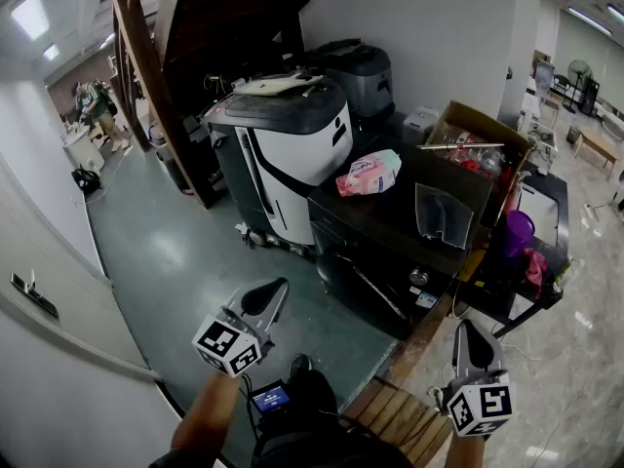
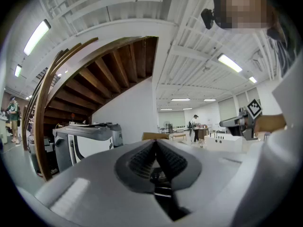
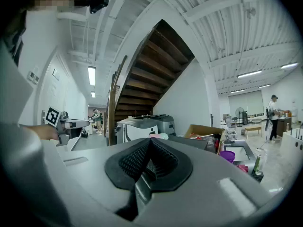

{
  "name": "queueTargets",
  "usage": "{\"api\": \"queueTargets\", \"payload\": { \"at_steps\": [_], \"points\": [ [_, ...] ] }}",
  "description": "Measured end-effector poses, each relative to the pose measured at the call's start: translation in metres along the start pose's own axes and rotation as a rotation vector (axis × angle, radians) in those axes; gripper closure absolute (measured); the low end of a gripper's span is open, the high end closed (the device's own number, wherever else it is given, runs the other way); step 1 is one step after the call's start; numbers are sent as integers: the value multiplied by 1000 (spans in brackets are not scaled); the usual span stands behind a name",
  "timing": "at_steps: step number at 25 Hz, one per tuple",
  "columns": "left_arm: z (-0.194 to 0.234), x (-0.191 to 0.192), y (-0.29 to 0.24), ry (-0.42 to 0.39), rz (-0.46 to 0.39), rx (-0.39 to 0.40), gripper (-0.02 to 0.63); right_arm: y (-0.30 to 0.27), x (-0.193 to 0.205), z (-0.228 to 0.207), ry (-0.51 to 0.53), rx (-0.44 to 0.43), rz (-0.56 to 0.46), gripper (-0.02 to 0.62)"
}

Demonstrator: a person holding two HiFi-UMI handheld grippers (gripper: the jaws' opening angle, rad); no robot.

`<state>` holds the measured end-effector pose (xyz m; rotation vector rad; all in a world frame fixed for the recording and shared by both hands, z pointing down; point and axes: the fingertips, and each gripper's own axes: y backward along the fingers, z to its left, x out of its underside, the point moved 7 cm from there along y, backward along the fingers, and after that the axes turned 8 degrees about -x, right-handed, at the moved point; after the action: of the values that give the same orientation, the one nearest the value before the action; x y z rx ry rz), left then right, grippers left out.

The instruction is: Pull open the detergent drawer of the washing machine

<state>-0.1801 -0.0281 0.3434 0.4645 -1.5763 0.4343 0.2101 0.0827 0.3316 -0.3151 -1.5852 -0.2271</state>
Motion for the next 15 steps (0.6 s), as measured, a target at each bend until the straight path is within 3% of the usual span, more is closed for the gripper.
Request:
{"api": "queueTargets", "payload": {
  "at_steps": [15],
  "points": [
    [-11, 6, -7, 3, 8, 9, 548, 4, 3, -8, -21, -18, -20, 597]
  ]
}}
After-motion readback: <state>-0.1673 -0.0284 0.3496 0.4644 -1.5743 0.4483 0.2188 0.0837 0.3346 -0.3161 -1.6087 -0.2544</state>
